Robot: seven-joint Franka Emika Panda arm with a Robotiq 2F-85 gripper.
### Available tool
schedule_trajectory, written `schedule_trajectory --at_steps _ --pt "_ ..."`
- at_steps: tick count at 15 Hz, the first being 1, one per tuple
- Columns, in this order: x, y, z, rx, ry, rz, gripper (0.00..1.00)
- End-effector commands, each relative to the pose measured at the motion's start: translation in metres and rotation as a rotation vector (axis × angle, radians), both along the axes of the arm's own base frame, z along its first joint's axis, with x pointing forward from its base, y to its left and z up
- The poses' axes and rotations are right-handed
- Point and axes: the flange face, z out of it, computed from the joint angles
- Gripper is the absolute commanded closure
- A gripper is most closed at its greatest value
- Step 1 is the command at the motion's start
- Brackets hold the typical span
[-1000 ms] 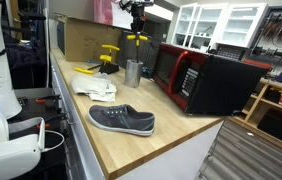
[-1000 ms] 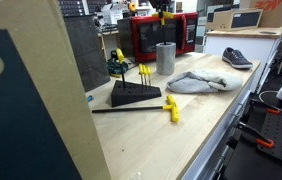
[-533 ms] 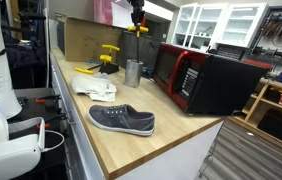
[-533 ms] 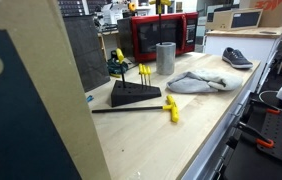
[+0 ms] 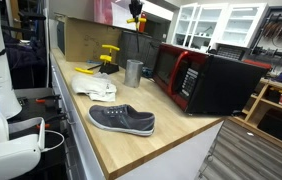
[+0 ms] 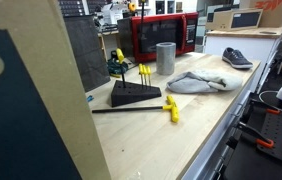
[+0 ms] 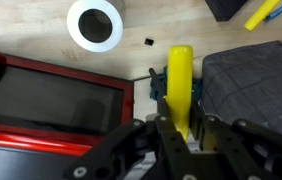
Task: Pick up the yellow object on the towel, put it inside the metal tin and then put it on the black platform
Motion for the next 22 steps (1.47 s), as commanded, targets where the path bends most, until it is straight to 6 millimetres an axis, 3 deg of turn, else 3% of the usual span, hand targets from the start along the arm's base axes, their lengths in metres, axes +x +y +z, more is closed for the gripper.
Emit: schedule_trajectory --at_steps 1,3,7,8,12,16,22 --pt "0.000 0.008 0.006 0.014 -0.010 0.014 0.77" --pt "-0.002 0.018 0.012 0.030 -0.020 0.029 0.77" --pt "0.000 0.017 0.011 0.031 -0.018 0.029 0.77" --pt "0.000 0.018 0.011 0.031 -0.017 0.030 0.94" --pt "0.005 0.015 -0.007 0.045 -0.010 -0.007 0.94" --pt "0.015 0.021 -0.011 0.095 -0.028 -0.084 0.94" --pt "0.031 0.052 -0.020 0.206 -0.045 -0.187 0.94"
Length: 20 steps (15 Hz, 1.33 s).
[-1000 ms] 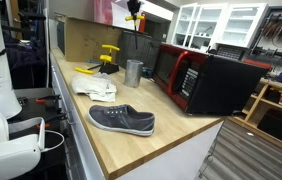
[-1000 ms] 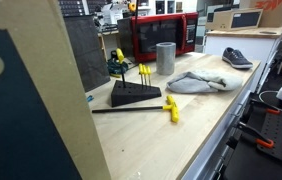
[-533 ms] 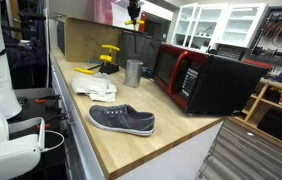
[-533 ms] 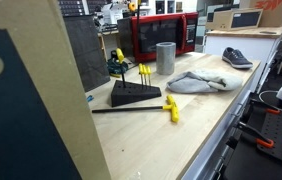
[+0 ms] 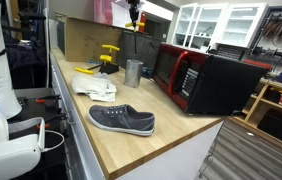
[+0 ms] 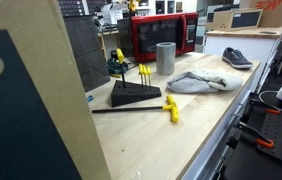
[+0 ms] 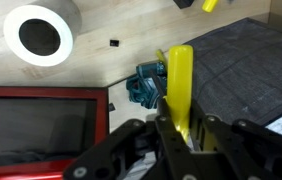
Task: Pick up the yellow object on the towel, put it inside the metal tin and then put it on the black platform
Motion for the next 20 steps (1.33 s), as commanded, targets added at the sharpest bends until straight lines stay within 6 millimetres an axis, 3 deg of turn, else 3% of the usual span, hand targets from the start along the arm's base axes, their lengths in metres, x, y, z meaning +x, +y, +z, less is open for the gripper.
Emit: schedule_trajectory --at_steps 1,12,20 --pt "0.012 0.024 0.006 0.079 -0.035 -0.055 0.94" --pt "0.029 0.113 -0.009 0.170 -0.009 -0.116 0.94" --pt "0.010 0.165 -0.017 0.254 0.069 -0.070 0.94"
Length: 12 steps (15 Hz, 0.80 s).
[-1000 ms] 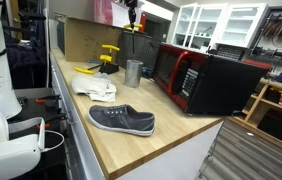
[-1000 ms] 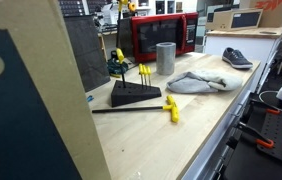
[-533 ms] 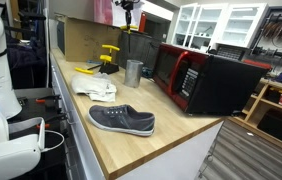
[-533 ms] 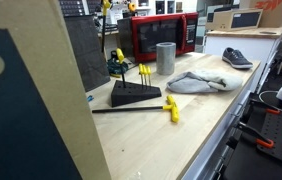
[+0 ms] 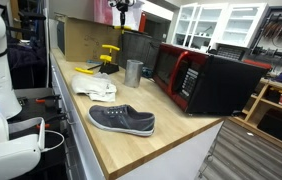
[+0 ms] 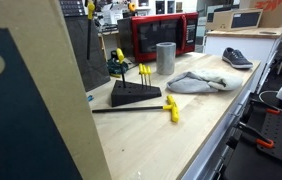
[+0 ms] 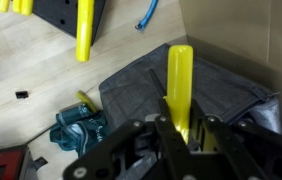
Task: Pick up the yellow object on the towel, put it inside the metal tin and then put it on the black platform
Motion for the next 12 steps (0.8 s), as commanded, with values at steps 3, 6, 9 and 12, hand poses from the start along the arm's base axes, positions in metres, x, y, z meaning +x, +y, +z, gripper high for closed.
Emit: schedule_trajectory --at_steps 3,6,9,12 --pt "-0.019 0.024 0.011 0.067 0.061 0.018 0.94" --pt "-0.027 0.024 0.003 0.044 0.106 0.030 0.94" --pt "-0.031 0.015 -0.006 0.006 0.145 0.010 0.94" --pt "-0.031 0.009 -0.015 -0.015 0.179 0.004 0.94"
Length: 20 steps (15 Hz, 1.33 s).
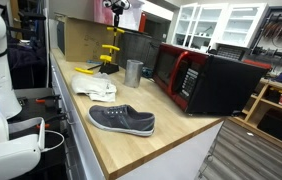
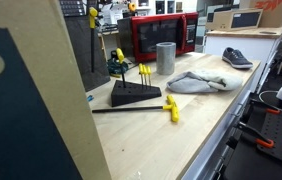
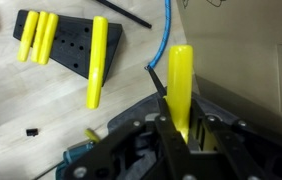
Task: Pick up the yellow object on the towel, put it inside the metal tin and then put it on the black platform
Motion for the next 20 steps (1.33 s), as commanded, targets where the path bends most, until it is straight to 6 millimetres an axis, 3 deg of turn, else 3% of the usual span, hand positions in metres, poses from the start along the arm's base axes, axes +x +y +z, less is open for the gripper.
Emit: schedule_trajectory --at_steps 1,20 --pt "-0.010 -0.010 0.006 -0.026 0.039 -0.039 0.94" --pt "-0.019 -0.018 -0.021 -0.155 0.176 -0.033 0.94"
